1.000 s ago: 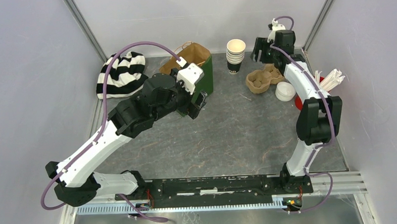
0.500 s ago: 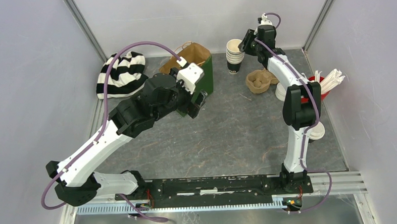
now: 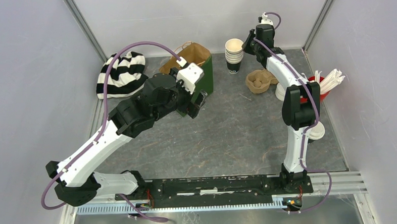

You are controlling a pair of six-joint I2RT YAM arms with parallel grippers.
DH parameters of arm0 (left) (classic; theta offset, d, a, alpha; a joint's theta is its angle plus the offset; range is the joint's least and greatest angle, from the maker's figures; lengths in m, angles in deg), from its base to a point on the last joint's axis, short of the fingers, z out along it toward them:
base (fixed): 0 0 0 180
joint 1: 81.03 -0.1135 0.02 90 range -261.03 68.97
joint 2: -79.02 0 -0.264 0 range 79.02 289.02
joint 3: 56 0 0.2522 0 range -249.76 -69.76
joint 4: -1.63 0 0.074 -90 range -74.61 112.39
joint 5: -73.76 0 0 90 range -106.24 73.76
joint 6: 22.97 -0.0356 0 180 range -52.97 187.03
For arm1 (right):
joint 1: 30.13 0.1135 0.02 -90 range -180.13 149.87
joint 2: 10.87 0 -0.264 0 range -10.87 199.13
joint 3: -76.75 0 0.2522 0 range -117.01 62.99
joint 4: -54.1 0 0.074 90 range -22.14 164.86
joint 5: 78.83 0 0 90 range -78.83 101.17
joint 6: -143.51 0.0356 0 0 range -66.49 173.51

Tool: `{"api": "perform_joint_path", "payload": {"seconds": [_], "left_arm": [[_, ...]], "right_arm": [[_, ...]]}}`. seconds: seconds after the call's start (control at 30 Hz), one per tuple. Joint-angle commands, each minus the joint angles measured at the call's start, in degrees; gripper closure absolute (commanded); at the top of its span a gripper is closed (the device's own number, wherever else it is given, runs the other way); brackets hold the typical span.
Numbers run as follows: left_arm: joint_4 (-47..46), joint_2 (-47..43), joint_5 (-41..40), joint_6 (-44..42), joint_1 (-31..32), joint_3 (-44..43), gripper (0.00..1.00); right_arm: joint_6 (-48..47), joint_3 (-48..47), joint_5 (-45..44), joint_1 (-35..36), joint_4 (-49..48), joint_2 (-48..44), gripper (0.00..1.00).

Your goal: Pack the takeout coffee

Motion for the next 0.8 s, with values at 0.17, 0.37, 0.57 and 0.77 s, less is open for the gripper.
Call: {"api": "perform_joint_path", "payload": {"seconds": [0.17, 0.37, 0.57, 0.77], "left_arm": [[-1.0, -1.7, -0.3, -2.5, 0.4, -0.5, 0.09], [-0.8, -1.9, -0.2, -2.3, 0.4, -0.4, 0.09], [-0.8, -1.9, -0.3, -2.3, 0.6, -0.5, 0.09], [-0.8, -1.8, -0.3, -2.3, 0.6, -0.6, 0.09]], "right_arm": [[7.3, -2.0, -1.4, -0.1, -0.9, -2.6, 0.93], [16.1, 3.3, 1.3, -1.7, -6.5, -5.2, 1.0], [22.6, 4.9, 4.6, -3.2, -8.7, -6.2, 1.0], [28.2, 7.9, 7.2, -4.2, -14.1, -7.7, 1.0]]}}
